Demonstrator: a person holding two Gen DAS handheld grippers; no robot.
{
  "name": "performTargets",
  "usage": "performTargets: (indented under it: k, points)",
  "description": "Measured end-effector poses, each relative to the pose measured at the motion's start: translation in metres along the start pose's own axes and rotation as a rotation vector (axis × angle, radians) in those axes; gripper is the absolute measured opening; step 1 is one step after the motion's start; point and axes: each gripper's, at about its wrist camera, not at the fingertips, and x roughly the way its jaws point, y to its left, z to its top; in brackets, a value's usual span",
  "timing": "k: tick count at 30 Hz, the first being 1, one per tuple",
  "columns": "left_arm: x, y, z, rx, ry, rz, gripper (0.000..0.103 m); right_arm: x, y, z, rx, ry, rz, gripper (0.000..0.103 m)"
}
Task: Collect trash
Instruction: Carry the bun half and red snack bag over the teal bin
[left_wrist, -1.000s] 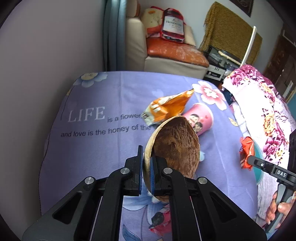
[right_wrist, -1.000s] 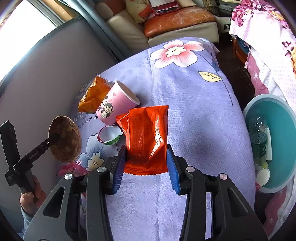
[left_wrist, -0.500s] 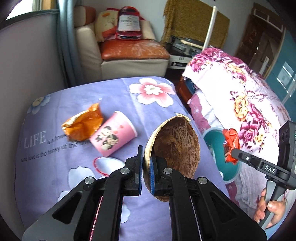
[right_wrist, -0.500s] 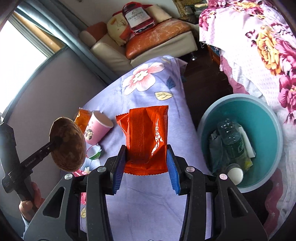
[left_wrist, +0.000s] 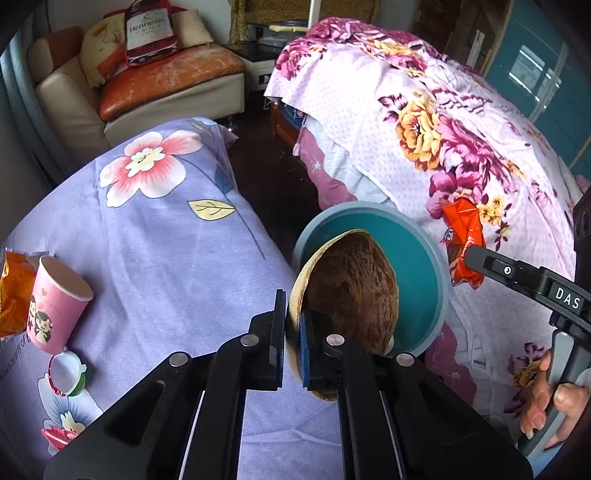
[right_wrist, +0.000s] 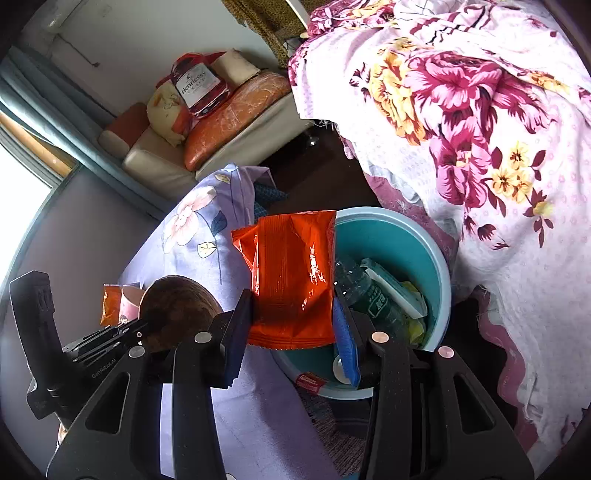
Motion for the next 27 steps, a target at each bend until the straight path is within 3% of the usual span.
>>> performTargets:
  k: [6, 11, 14, 18, 22, 27]
  points:
    - [0.023, -0.019, 0.010, 0.026, 0.039, 0.000, 0.007, -0.001, -0.027, 0.004, 0.022, 0.008, -0.014, 0.040]
    - [0.039, -0.026, 0.011, 0.014, 0.080, -0.021, 0.014, 0.000, -0.036, 0.005, 0.030, 0.013, -0.030, 0.040]
    - [0.043, -0.026, 0.011, 0.000, 0.086, -0.037, 0.023, 0.002, -0.040, 0.005, 0.031, 0.018, -0.037, 0.040]
    - [0.037, -0.026, 0.011, -0.006, 0.065, -0.035, 0.055, 0.006, -0.040, 0.006, 0.035, 0.024, -0.044, 0.040]
    - [0.028, -0.025, 0.011, -0.010, 0.039, -0.038, 0.076, 0.011, -0.038, 0.006, 0.034, 0.030, -0.053, 0.040]
    - [0.021, -0.020, 0.008, -0.030, 0.016, -0.044, 0.086, 0.014, -0.034, 0.005, 0.024, 0.037, -0.083, 0.042]
